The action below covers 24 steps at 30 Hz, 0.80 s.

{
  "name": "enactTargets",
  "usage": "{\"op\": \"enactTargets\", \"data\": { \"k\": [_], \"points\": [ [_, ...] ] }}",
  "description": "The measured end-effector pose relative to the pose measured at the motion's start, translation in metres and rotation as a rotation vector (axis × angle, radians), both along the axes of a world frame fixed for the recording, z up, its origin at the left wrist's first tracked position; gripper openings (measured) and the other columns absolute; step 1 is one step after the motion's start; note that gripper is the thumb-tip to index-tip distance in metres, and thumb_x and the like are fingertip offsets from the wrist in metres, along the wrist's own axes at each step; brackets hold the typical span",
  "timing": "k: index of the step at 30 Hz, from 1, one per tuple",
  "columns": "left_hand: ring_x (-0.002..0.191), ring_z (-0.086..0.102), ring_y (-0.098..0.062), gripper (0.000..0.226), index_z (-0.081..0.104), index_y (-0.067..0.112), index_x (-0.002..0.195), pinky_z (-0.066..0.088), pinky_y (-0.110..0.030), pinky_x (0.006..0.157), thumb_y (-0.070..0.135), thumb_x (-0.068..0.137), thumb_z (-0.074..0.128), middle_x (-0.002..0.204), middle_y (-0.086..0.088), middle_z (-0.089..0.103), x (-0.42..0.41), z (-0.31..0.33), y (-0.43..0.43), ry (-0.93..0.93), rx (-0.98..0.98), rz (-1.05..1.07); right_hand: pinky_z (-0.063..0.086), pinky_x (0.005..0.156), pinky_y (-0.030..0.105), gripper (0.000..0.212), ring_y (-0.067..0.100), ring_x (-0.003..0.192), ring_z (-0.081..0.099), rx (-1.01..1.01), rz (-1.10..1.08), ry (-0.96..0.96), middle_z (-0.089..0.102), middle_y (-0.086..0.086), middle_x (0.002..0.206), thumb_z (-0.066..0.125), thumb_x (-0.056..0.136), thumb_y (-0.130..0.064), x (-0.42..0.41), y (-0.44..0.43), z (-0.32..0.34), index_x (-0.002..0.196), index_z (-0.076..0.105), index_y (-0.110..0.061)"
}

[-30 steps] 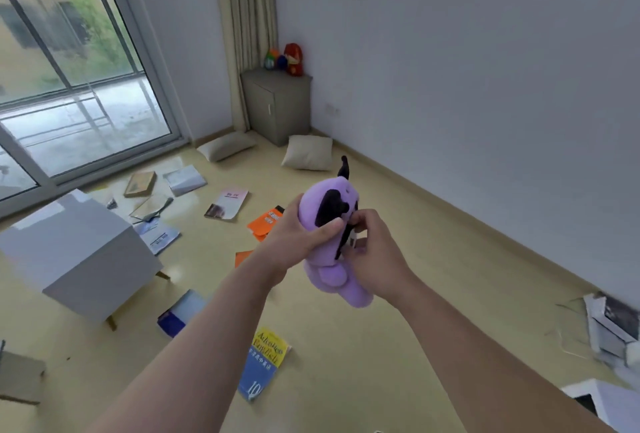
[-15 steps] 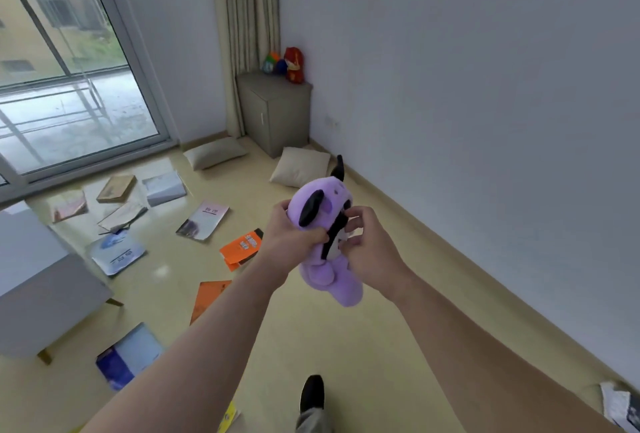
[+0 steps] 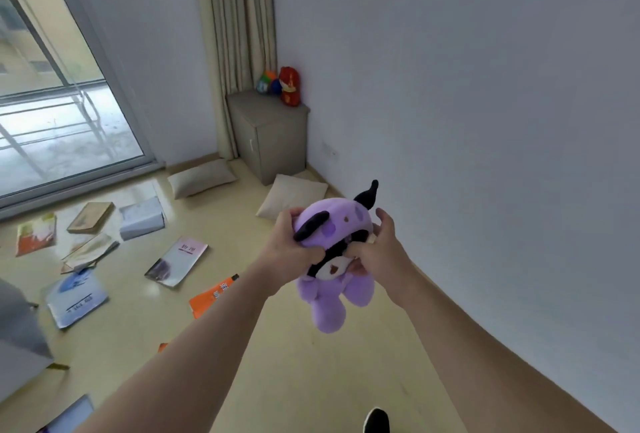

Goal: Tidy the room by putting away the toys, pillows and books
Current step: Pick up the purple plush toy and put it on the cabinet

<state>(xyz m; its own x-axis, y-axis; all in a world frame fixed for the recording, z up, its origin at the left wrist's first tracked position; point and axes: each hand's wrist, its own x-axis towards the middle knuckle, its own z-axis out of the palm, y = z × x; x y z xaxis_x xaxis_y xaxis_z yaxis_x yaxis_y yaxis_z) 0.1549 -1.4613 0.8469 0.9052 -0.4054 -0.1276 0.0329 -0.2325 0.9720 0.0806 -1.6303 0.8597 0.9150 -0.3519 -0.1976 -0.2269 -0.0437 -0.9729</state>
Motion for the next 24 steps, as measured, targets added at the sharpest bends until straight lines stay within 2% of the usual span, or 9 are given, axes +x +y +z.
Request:
{"op": "enactTargets", "data": {
  "k": [3,5,8,10,12,15,19,21,24],
  "points": [
    [0.089,0.062,-0.007,0.060,0.049,0.018,0.125,0.050,-0.013,0.057,0.000,0.073,0.072,0.115,-0.004,0.061,0.034,-0.006,-0.042,0.002,0.002,0.053,0.057,0.065,0.029,0.059,0.023,0.095,0.072,0.020,0.050,-0.016,0.066,-0.008,0.105,0.059,0.085,0.005,0.041,-0.045,-0.005,0.120,0.043,-0.040],
    [0.089,0.062,-0.008,0.058,0.051,0.020,0.122,0.050,-0.013,0.056,-0.002,0.073,0.071,0.115,-0.005,0.061,0.053,-0.005,-0.063,-0.019,0.010,0.115,0.058,0.063,0.029,0.062,0.023,0.086,0.072,0.002,0.122,-0.014,0.069,-0.004,0.102,0.059,0.082,0.007,0.067,-0.074,-0.003,0.124,0.049,-0.039],
    [0.091,0.064,-0.013,0.055,0.056,0.022,0.121,0.055,-0.020,0.060,-0.007,0.075,0.065,0.109,-0.003,0.065,0.082,0.007,-0.080,-0.046,0.020,0.218,0.061,0.068,0.045,0.047,0.020,0.069,0.067,0.008,0.249,0.050,0.070,0.005,0.089,0.061,0.079,0.007,0.114,-0.109,0.010,0.107,0.061,-0.031],
    [0.094,0.066,-0.015,0.056,0.061,0.028,0.118,0.058,-0.028,0.069,-0.001,0.070,0.064,0.106,0.002,0.068,0.102,0.015,-0.085,-0.078,0.017,0.319,0.060,0.076,0.054,0.045,0.023,0.069,0.065,0.025,0.330,0.095,0.070,0.011,0.091,0.065,0.078,0.003,0.148,-0.123,0.015,0.112,0.062,-0.025],
    [0.093,0.069,-0.014,0.057,0.067,0.038,0.110,0.058,-0.028,0.071,0.005,0.064,0.060,0.103,0.005,0.070,0.121,0.019,-0.085,-0.082,-0.001,0.423,0.061,0.073,0.047,0.046,0.023,0.072,0.066,0.013,0.400,0.117,0.071,0.013,0.102,0.069,0.078,-0.002,0.182,-0.128,0.015,0.118,0.059,-0.023],
    [0.084,0.070,-0.016,0.056,0.070,0.046,0.101,0.059,-0.032,0.067,-0.002,0.073,0.057,0.091,0.008,0.073,0.149,0.019,-0.085,-0.066,-0.014,0.555,0.058,0.064,0.037,0.044,0.020,0.069,0.067,0.012,0.457,0.099,0.070,0.012,0.102,0.074,0.080,-0.007,0.223,-0.127,0.013,0.118,0.056,-0.020],
    [0.094,0.071,-0.023,0.046,0.064,0.035,0.109,0.062,-0.048,0.079,0.023,0.065,0.056,0.099,0.005,0.073,0.203,0.012,-0.084,-0.025,-0.045,0.722,0.055,0.057,0.033,0.053,0.021,0.064,0.066,0.018,0.484,0.068,0.069,0.020,0.106,0.082,0.079,-0.011,0.288,-0.123,0.005,0.122,0.052,-0.010],
    [0.098,0.068,-0.023,0.044,0.059,0.027,0.111,0.060,-0.049,0.084,0.026,0.067,0.057,0.104,0.002,0.069,0.235,0.005,-0.083,-0.007,-0.078,0.778,0.055,0.056,0.032,0.052,0.020,0.063,0.068,0.000,0.478,0.050,0.067,0.018,0.108,0.084,0.079,-0.015,0.319,-0.119,0.001,0.117,0.048,-0.012],
    [0.100,0.068,-0.023,0.038,0.059,0.025,0.111,0.060,-0.046,0.083,0.024,0.073,0.060,0.105,0.000,0.069,0.297,-0.009,-0.079,0.005,-0.131,0.811,0.053,0.054,0.027,0.053,0.015,0.061,0.068,-0.042,0.465,-0.002,0.064,0.007,0.109,0.085,0.082,-0.018,0.375,-0.112,-0.001,0.115,0.045,-0.013]
  ]
}}
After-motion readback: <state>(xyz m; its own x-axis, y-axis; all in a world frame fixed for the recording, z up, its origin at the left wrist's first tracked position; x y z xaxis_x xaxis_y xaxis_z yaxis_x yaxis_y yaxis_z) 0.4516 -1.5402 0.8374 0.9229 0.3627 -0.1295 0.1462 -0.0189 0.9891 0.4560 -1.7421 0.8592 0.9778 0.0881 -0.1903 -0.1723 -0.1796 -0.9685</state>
